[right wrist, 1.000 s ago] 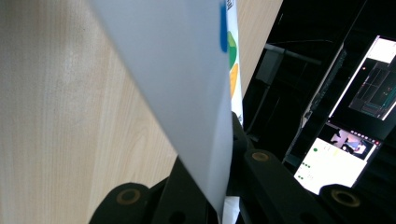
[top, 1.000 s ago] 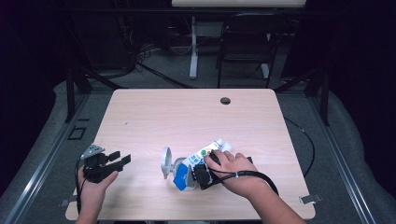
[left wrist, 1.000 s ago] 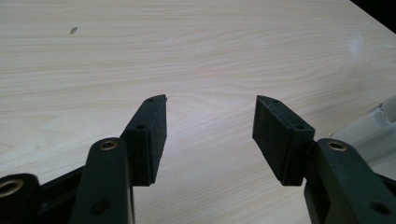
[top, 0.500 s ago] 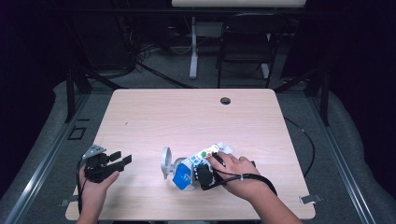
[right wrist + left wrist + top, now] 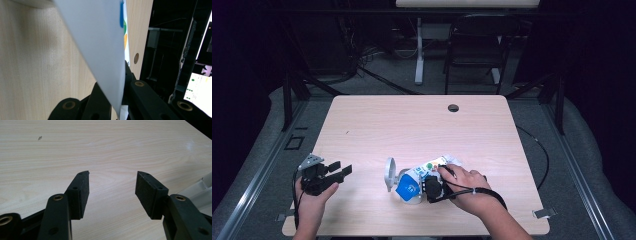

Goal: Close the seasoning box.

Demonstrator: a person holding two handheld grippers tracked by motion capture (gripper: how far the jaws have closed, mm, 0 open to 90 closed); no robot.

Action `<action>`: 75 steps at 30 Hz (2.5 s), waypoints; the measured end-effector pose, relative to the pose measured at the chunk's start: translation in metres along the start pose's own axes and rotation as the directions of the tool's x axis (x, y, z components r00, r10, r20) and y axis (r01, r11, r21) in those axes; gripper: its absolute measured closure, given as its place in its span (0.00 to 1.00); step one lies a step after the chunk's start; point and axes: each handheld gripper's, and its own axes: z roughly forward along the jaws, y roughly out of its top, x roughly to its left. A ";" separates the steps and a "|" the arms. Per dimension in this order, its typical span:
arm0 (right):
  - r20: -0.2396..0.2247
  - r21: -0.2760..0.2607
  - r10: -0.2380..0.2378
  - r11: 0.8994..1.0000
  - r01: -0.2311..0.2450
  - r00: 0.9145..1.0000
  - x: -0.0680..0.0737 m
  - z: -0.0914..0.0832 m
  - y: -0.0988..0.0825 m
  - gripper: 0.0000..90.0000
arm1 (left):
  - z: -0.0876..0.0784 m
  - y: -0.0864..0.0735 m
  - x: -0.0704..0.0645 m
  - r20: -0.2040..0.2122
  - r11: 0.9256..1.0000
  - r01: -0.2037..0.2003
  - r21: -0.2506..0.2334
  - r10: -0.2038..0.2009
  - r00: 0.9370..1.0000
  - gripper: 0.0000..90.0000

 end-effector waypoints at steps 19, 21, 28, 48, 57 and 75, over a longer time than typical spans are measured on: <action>-0.042 -0.091 0.127 0.987 -0.130 0.991 0.004 0.005 -0.012 1.00 | 0.003 -0.002 0.000 -0.007 1.000 -0.002 0.007 0.002 1.000 0.50; -0.049 -0.107 0.147 0.983 -0.152 0.988 0.005 0.007 -0.014 1.00 | 0.003 -0.001 -0.001 -0.008 1.000 -0.008 0.004 0.008 1.000 0.50; -0.071 -0.119 0.208 0.969 -0.216 0.975 0.008 0.008 -0.021 1.00 | 0.003 -0.001 -0.002 -0.006 1.000 -0.010 0.001 0.010 1.000 0.50; -0.099 -0.176 0.330 0.923 -0.343 0.939 0.018 0.005 -0.030 1.00 | 0.000 0.000 -0.002 -0.007 1.000 -0.012 -0.005 0.012 1.000 0.50; -0.149 -0.213 0.445 0.858 -0.468 0.883 0.017 0.009 -0.038 1.00 | 0.002 0.000 -0.006 -0.001 1.000 -0.021 0.000 0.021 1.000 0.50; -0.271 -0.220 0.675 0.651 -0.727 0.686 0.018 0.029 -0.067 1.00 | 0.000 0.007 -0.018 0.018 0.999 -0.046 -0.014 0.046 0.999 0.50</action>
